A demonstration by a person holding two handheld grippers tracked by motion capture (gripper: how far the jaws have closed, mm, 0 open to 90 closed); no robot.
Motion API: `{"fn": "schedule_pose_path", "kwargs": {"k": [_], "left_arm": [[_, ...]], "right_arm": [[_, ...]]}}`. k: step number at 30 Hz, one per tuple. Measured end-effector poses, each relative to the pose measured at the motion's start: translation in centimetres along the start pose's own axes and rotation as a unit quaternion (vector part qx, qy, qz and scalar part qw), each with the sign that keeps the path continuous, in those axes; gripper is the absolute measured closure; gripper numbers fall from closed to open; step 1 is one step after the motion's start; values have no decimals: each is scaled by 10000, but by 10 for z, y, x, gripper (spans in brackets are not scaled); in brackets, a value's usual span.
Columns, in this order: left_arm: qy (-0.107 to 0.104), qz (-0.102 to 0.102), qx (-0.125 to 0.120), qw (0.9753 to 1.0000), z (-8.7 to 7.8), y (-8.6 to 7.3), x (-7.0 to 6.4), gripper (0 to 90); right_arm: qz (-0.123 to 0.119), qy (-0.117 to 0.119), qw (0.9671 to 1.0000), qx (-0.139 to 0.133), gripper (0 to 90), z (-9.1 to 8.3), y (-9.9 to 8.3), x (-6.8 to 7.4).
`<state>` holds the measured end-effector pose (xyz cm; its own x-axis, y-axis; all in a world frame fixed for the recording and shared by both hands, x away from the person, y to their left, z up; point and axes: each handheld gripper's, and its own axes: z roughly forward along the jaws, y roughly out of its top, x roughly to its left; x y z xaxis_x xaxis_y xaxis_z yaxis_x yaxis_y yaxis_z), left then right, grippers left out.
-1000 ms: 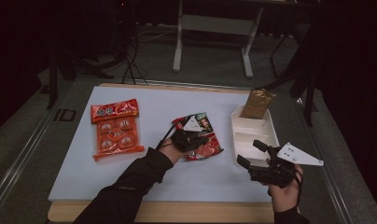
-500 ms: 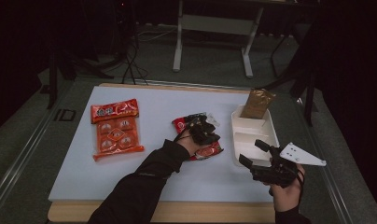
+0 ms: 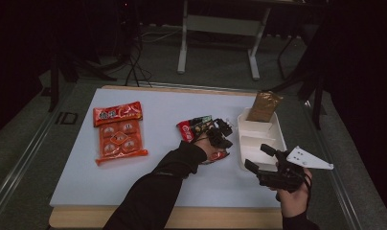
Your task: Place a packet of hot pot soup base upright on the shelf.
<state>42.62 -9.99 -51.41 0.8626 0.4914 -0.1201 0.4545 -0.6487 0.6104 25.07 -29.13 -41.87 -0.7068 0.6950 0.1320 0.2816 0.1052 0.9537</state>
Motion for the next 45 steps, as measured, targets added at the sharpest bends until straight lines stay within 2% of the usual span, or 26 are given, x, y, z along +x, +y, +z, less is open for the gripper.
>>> {"fn": "schedule_pose_path", "kwargs": {"k": [2,7,12,23,28,30,32,34,36,40,45], "left_arm": [[11,-1,103,9999,2,-1,0,900],[30,-51,132,9999,1,-3,-5,900],[53,-135,54,9999,-2,-12,-11,900],[-4,-236,91,9997,-15,-30,-19,900],[-124,-335,-24,9994,-21,-40,-19,900],[-155,-279,-64,9995,-24,-42,-19,900],[-236,-340,-246,9988,-30,-44,-19,898],[-185,-328,-360,9986,-39,-45,-18,875],[-241,-329,-480,9980,-48,-47,-15,862],[-80,-400,-622,9972,-66,-50,-6,824],[107,-644,-825,9944,-84,-56,14,782]], "right_arm": [[5,9,10000,13,143,1,0,0],[-6,16,10000,18,143,1,0,1],[24,1,10000,1,143,-1,1,0],[-2,11,10000,48,143,0,1,2],[25,4,10000,41,143,-1,2,1],[25,-4,10000,44,143,0,2,1],[10,-4,10000,57,143,0,2,1],[-16,-10,10000,53,143,0,2,2],[-23,-17,10000,60,143,1,2,2],[-23,-13,10000,92,143,2,2,3],[-30,9,9999,133,143,3,1,3]]}}
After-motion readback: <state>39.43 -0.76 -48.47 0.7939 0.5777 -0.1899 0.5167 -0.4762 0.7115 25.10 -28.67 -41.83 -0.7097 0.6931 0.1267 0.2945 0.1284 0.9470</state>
